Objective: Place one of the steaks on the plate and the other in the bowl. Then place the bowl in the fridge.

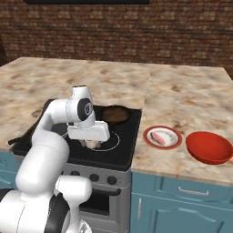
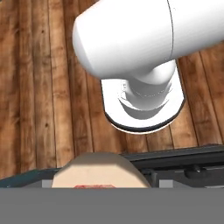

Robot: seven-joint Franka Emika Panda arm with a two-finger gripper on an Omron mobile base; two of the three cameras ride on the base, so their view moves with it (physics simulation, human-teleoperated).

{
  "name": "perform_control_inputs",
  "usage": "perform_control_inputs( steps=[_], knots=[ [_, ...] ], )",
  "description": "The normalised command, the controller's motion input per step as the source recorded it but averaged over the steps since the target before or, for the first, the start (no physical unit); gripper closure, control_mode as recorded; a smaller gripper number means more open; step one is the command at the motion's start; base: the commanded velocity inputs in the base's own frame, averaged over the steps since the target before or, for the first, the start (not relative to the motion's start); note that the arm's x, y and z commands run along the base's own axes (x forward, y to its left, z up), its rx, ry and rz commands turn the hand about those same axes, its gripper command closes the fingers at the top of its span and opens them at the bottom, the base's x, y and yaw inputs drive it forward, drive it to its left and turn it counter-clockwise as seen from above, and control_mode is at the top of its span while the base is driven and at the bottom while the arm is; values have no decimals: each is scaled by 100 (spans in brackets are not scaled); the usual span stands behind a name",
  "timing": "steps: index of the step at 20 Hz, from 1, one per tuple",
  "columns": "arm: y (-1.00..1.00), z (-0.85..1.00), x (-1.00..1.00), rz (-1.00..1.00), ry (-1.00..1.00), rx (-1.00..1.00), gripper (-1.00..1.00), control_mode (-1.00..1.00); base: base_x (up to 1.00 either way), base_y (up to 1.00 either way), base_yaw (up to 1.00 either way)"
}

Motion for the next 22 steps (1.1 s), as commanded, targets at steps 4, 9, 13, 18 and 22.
perform_control_inputs(
  steps=[4,9,13,18,22],
  knots=[
    [0,0,0,0,0,0,100,100,-6,-64,0],
    [0,0,0,0,0,0,100,100,0,-62,0],
    [0,0,0,0,0,0,100,100,0,-61,0],
    [0,0,0,0,0,0,100,100,1,-58,0],
    [0,0,0,0,0,0,100,100,4,-53,0]
  ],
)
